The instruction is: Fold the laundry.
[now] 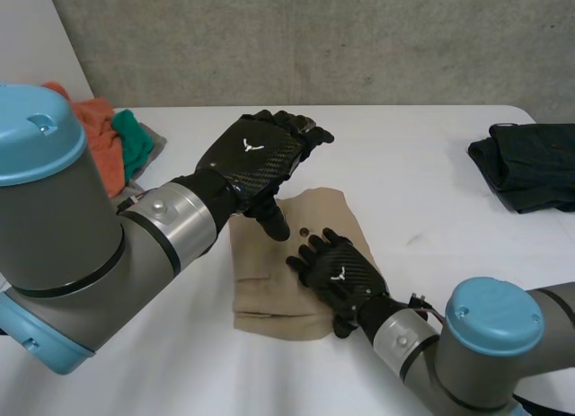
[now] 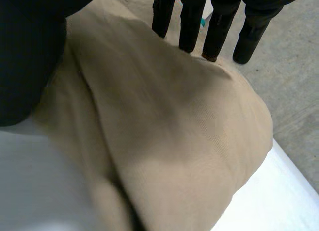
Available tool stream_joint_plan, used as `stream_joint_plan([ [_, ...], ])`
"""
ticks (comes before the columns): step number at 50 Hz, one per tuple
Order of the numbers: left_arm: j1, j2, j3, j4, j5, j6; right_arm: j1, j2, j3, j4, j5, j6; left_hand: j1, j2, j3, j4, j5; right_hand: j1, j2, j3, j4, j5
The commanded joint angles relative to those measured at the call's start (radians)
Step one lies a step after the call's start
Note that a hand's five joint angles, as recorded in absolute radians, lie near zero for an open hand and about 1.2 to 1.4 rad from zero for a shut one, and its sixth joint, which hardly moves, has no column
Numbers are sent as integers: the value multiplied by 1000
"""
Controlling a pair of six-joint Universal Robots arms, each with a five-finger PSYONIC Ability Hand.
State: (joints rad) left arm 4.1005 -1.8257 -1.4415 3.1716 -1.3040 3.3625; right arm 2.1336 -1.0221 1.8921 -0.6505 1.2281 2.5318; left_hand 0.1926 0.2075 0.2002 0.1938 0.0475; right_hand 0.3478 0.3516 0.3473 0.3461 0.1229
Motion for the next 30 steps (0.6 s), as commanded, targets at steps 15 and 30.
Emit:
stream_joint_plan([
  [15,1,0,0,1,0,0,17,86,-197,9,34,19,6,-9,-1,5,-23,142,139,143,144,193],
  [30,1,0,-16,2,2,0,17,166,-340,49,128,51,6,-9,-1,5,-23,690,686,691,692,741],
])
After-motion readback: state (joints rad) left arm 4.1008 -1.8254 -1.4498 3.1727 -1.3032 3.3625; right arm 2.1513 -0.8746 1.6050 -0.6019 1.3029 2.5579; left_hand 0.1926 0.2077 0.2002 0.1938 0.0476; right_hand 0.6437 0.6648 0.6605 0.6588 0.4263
